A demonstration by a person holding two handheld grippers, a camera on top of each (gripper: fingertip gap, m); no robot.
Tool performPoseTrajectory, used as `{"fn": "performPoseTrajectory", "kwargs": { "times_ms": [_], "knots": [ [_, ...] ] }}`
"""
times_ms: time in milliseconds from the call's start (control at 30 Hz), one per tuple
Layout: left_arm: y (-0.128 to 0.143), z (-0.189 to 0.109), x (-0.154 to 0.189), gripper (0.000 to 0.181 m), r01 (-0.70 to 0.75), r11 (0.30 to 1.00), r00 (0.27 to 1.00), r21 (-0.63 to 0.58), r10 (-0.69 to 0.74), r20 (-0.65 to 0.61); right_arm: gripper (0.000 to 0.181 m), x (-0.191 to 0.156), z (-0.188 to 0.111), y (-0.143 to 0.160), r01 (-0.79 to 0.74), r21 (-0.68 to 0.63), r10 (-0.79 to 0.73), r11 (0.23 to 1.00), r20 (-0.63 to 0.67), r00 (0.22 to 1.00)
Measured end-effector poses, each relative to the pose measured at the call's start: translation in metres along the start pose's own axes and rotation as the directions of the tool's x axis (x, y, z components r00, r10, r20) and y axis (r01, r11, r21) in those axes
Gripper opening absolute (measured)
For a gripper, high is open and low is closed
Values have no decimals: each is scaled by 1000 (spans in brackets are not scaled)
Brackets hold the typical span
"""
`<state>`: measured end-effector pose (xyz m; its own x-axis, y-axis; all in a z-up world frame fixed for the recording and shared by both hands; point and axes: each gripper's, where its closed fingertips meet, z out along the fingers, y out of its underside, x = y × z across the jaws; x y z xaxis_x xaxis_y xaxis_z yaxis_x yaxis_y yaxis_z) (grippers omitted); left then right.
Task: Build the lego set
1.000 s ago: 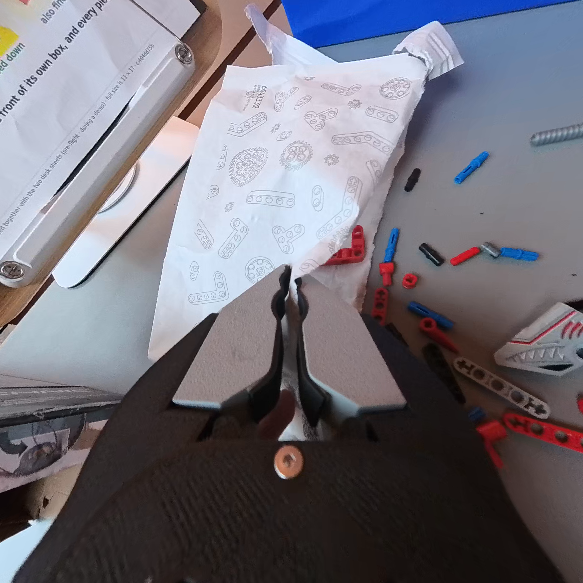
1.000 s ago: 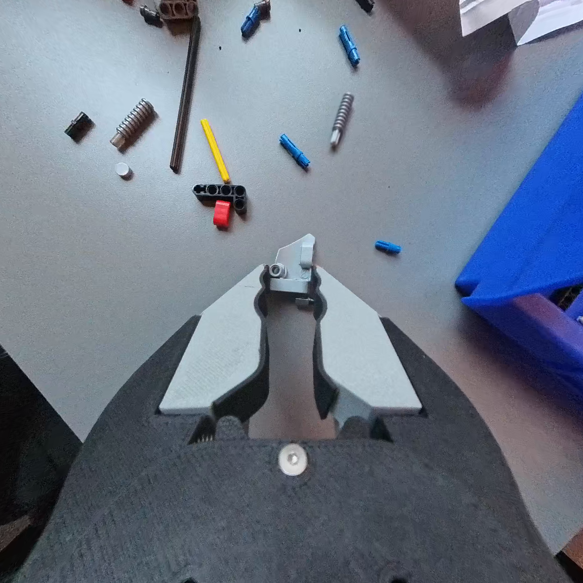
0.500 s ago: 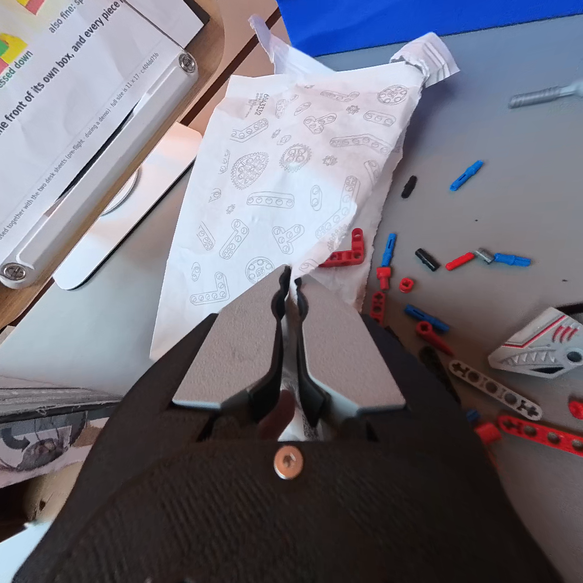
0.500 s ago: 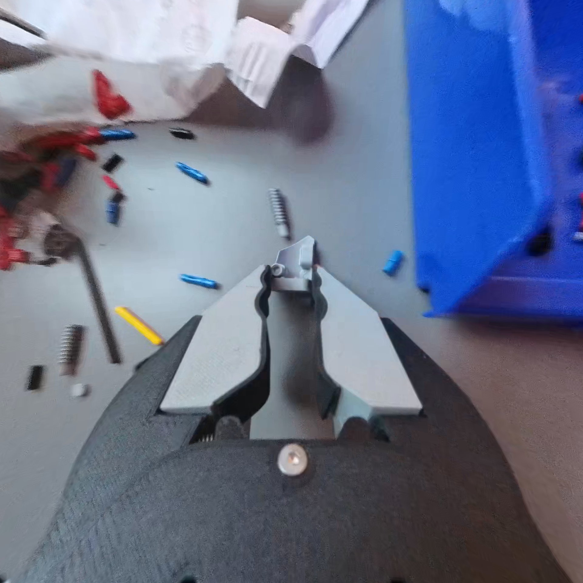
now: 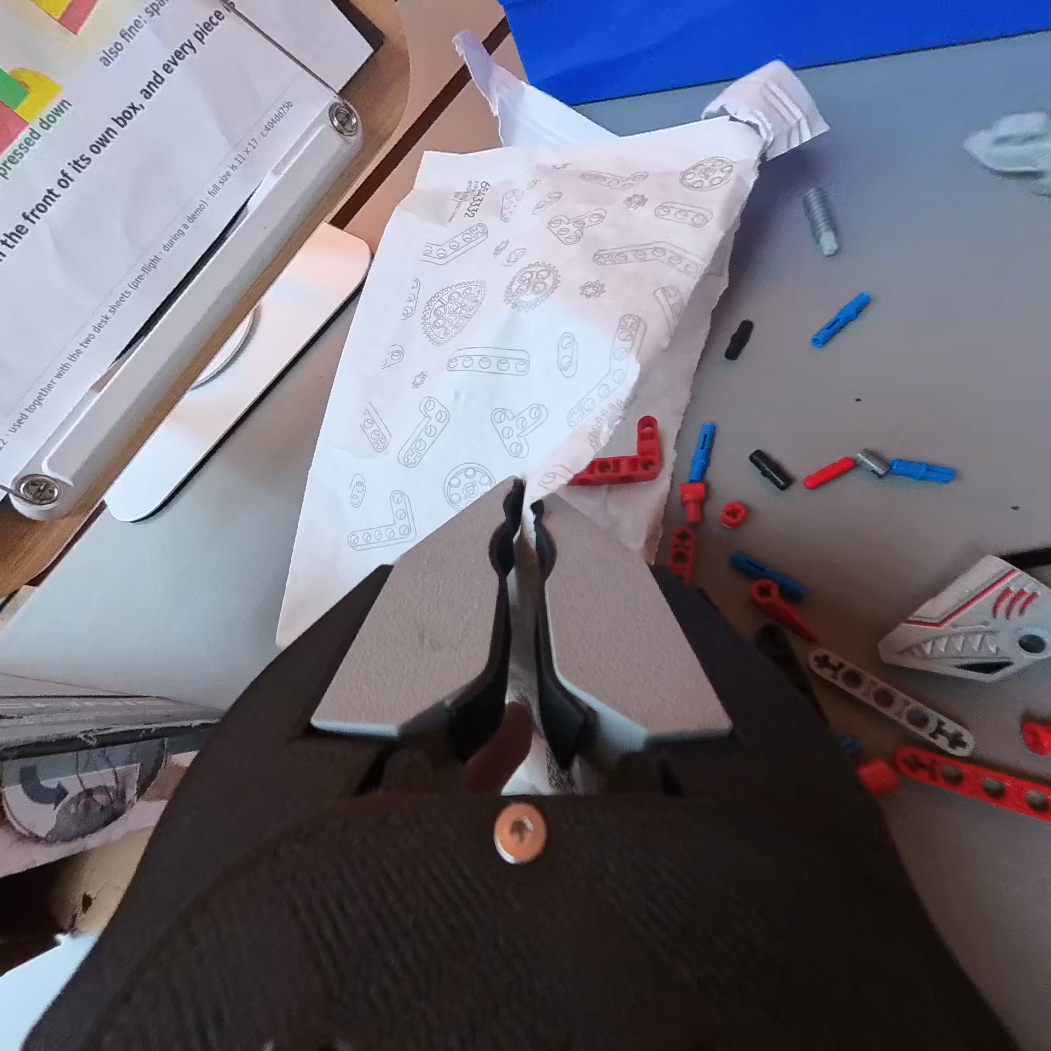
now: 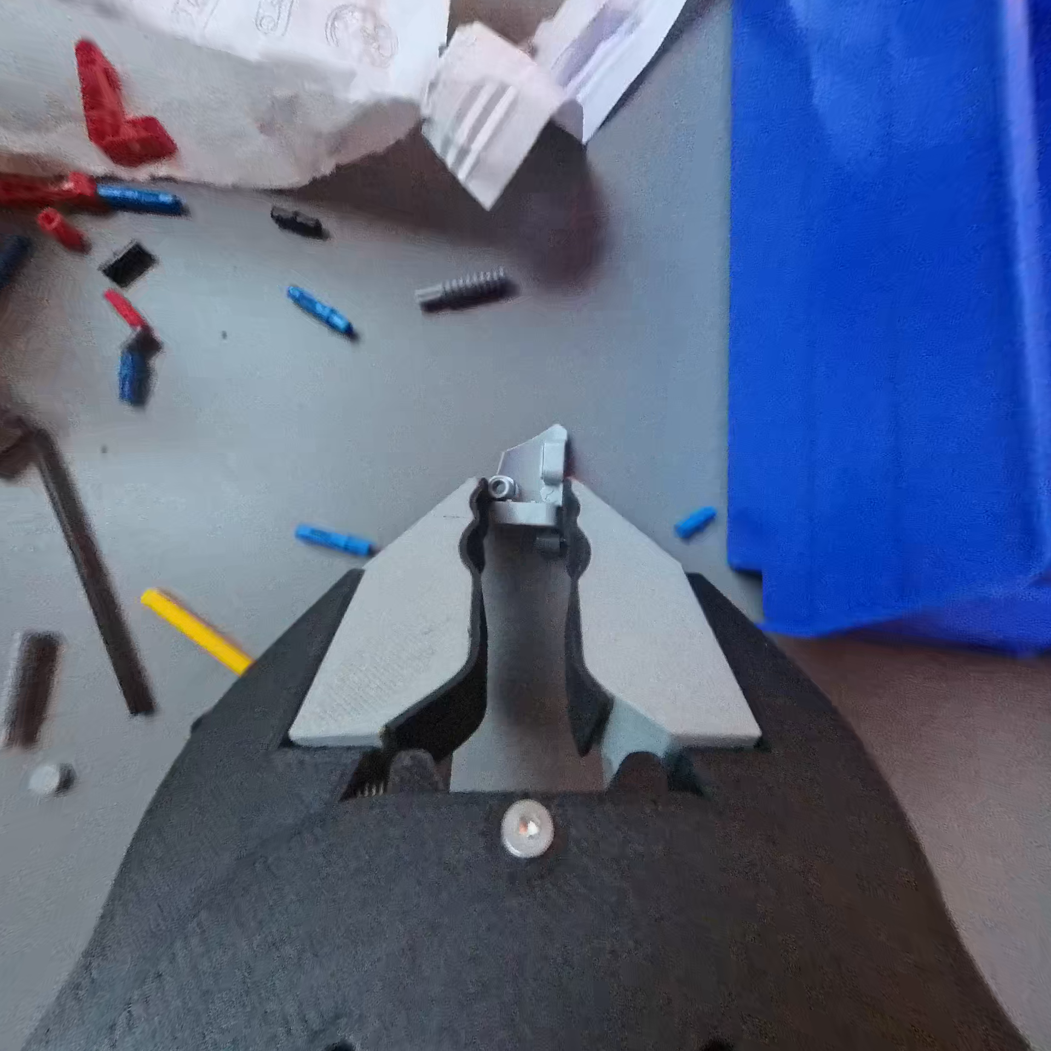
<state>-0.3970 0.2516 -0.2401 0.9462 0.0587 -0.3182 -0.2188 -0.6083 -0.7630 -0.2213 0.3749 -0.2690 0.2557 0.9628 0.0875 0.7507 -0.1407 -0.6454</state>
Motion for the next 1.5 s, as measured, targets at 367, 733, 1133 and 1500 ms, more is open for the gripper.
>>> {"fn": "performPoseTrajectory", "kwargs": {
  "times_ms": [367, 733, 1133, 1500],
  "knots": [
    [2, 6, -11, 0, -141, 989, 983, -43, 145, 109, 22, -66, 44, -63, 100, 7, -99, 995, 221, 970],
    [-2, 18, -10, 0, -194, 978, 974, -71, 201, 104, 23, -53, 27, -42, 23, -71, -2, 997, 276, 961],
    [1, 13, -26, 0, -129, 990, 978, -56, 137, 156, 22, -86, 22, -72, 81, 6, -77, 997, 382, 921],
    [10, 18, -12, 0, -149, 986, 983, -80, 156, 95, 22, -154, 59, -102, 286, 118, -305, 951, 524, 795]
  ]
}}
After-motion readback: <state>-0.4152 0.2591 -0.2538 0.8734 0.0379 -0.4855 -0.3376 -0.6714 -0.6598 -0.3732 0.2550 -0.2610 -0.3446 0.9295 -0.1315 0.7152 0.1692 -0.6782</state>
